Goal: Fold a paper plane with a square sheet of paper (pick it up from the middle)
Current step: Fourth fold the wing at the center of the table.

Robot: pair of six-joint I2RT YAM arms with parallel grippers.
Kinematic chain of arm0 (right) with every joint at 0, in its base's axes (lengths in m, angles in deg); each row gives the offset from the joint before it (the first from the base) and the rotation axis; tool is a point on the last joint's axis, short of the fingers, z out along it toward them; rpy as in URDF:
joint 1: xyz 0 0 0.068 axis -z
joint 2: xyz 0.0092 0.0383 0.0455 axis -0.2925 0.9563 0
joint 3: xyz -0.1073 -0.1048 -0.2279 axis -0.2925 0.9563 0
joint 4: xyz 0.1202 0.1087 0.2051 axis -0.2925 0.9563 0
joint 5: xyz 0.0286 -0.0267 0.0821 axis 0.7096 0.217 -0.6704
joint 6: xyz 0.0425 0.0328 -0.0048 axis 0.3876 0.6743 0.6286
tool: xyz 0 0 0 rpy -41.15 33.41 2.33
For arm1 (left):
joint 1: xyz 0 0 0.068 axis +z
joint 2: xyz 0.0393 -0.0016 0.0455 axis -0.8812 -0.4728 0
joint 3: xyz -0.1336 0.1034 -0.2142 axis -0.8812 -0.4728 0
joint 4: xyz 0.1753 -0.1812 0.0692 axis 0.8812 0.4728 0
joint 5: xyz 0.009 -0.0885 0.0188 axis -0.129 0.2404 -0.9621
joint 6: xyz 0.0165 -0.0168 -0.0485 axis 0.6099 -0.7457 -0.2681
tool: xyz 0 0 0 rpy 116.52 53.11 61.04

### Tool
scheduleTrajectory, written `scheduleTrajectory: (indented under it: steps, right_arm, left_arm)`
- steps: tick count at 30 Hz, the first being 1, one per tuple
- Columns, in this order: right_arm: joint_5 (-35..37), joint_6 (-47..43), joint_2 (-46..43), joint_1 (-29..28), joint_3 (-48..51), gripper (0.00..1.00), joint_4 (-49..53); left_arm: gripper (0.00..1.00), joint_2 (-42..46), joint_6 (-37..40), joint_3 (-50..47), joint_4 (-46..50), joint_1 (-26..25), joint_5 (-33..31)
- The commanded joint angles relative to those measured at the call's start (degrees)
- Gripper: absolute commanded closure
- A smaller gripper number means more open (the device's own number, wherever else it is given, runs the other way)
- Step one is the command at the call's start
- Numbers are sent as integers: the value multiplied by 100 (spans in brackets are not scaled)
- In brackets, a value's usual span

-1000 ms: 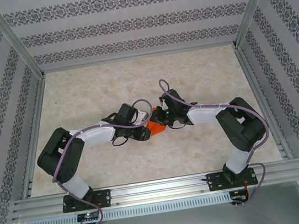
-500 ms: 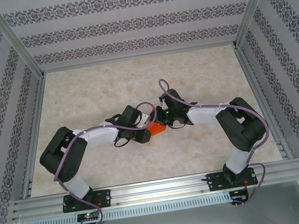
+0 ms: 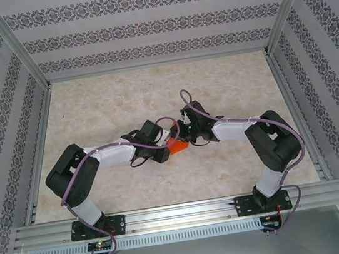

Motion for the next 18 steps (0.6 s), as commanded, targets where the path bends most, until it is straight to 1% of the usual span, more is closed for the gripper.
scheduleTrajectory:
  steps: [1, 4, 6, 14, 18]
  right_arm:
    - [47, 17, 32, 56, -128, 84, -28]
    - [50, 23, 37, 57, -134, 84, -29]
    - [48, 24, 40, 61, -129, 84, -29]
    - [50, 8, 40, 73, -117, 84, -3]
    - [60, 2, 47, 65, -117, 84, 2]
  left_arm:
    - [75, -66, 123, 183, 130, -96, -147]
    - [77, -66, 125, 176, 126, -111, -149]
    - [81, -66, 125, 175, 128, -113, -148]
    - [85, -66, 99, 155, 129, -113, -220]
    - [89, -74, 99, 171, 132, -116, -235]
